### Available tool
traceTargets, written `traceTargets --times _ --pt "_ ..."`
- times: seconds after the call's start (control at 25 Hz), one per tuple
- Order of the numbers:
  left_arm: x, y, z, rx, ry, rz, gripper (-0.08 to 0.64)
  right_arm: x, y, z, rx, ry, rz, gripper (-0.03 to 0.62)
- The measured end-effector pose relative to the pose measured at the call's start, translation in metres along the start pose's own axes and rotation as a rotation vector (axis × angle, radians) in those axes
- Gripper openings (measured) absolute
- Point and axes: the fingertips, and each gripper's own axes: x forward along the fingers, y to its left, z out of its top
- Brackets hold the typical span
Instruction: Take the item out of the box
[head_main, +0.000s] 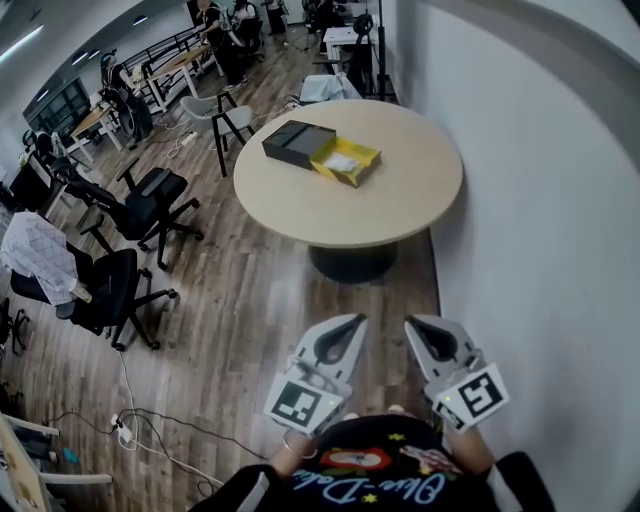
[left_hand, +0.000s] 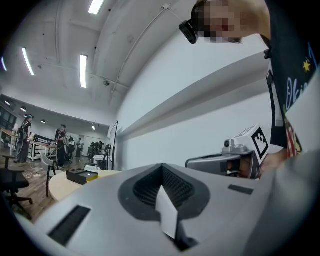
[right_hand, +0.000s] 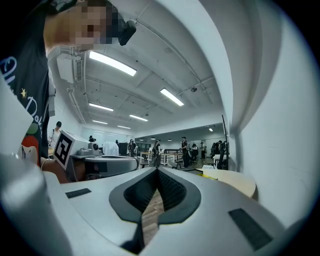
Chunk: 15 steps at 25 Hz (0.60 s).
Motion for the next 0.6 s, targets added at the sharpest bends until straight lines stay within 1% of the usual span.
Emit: traceTargets --times 0.16,0.28,0.44,0.6 --pt "-0.004 0.009 -0.005 -0.003 0.0 -0.007 -0.006 0.008 0.005 -0.007 0.01 0.012 -0.001 -0.004" --pt "-0.004 0.016 -0.004 -0.013 -0.005 0.002 -0.006 0.015 0.007 -0.005 0.017 0.016 0.007 -0.003" --pt "0.0 0.024 -0.004 -0.019 0.001 0.013 -0.006 0.025 0.0 -0.001 0.025 0.001 0.01 -0.004" --pt "0.008 0.038 -0.006 -0.005 0.008 0.029 -0.006 0.041 -0.013 -0.004 0.023 0.001 0.027 -0.003"
